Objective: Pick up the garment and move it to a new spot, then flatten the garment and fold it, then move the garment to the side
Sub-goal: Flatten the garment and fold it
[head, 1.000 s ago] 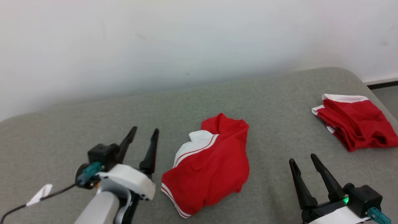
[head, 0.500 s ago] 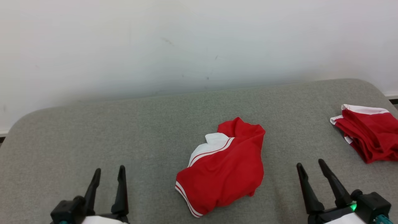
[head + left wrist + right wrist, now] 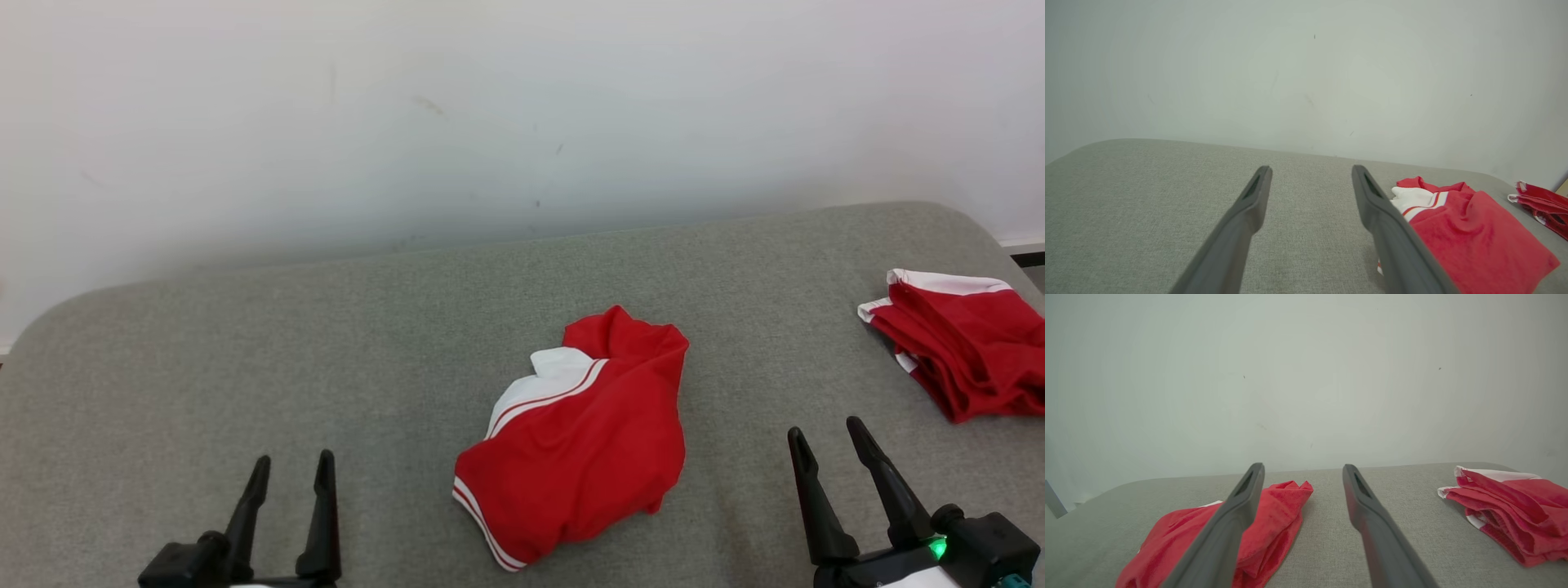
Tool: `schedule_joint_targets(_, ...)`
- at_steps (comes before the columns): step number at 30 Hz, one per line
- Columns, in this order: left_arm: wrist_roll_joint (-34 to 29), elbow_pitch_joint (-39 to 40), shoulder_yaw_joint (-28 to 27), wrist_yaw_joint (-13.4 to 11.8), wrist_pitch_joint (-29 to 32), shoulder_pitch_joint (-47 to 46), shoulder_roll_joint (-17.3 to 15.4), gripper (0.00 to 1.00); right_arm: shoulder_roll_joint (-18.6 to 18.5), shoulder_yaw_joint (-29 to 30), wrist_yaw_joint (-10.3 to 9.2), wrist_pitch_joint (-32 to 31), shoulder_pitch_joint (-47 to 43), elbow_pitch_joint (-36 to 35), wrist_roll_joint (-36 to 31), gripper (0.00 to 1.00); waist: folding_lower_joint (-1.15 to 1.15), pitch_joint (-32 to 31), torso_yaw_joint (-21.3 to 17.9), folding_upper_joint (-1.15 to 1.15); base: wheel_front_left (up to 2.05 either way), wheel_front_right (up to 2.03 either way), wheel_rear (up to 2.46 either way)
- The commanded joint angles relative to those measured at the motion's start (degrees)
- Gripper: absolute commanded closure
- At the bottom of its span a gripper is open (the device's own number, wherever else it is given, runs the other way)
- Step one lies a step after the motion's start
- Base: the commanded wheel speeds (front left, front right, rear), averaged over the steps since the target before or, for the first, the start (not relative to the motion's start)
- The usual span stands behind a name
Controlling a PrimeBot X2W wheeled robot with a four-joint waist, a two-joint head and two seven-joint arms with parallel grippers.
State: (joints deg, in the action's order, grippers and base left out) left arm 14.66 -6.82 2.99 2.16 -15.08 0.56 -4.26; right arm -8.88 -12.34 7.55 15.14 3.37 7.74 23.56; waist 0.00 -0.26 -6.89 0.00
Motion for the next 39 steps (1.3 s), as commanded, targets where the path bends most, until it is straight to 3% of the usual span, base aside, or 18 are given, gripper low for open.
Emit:
schedule_joint_targets(1, -0.81, -0.33, -0.42, 0.38, -0.1, -0.27, 0.12, 0.0, 0.14, -0.14, -0.12, -0.02, 0.27, -0.09, -0.47, 0.0, 0.0, -0.01, -0.15, 0.0, 0.0, 0.0, 0.0)
schedule_joint_targets(13, -1.46, -6.32, 1.99, 2.6, 0.03, -1.67, 1.01, 0.0, -0.23, -0.44, -0.12, -0.02, 1.0, 0.83, -0.15, 0.0, 0.0, -0.13, -0.73, 0.0, 0.0, 0.0, 0.0)
schedule_joint_targets(19, -0.19, -13.62, 6.79, 4.66, 4.89, -5.97, -0.56, 0.0, -0.76, -0.33, -0.12, -0.02, 2.0, 0.76, -0.2, 0.0, 0.0, 0.31, -1.94, 0.0, 0.0, 0.0, 0.0)
schedule_joint_targets(28, 4.72, -20.75, 12.2, 5.3, 14.31, -13.73, -3.83, 0.0, -0.67, -0.38, -0.12, -0.01, 3.37, 0.5, 0.09, 0.0, 0.0, 2.56, -5.71, 0.0, 0.0, 0.0, 0.0)
schedule_joint_targets(37, 14.13, -23.76, 22.41, 5.26, 20.88, -19.86, -8.74, 0.0, 0.46, -0.76, -0.12, -0.02, 4.68, 0.87, 0.27, 0.0, 0.0, 5.46, -9.53, 0.0, 0.0, 0.0, 0.0)
schedule_joint_targets(38, 14.87, -23.72, 23.1, 5.25, 20.76, -20.29, -9.25, 0.35, 0.57, -0.6, -0.12, -0.02, 4.66, 0.88, 0.31, 0.0, 0.0, 5.63, -9.85, 0.0, 0.0, 0.0, 0.0)
schedule_joint_targets(39, 15.74, -23.71, 23.87, 5.25, 20.73, -20.45, -9.61, 1.0, 0.62, -0.48, -0.12, -0.02, 4.59, 0.95, 0.33, 0.0, 0.0, 5.69, -10.1, 0.0, 0.0, 0.0, 0.0)
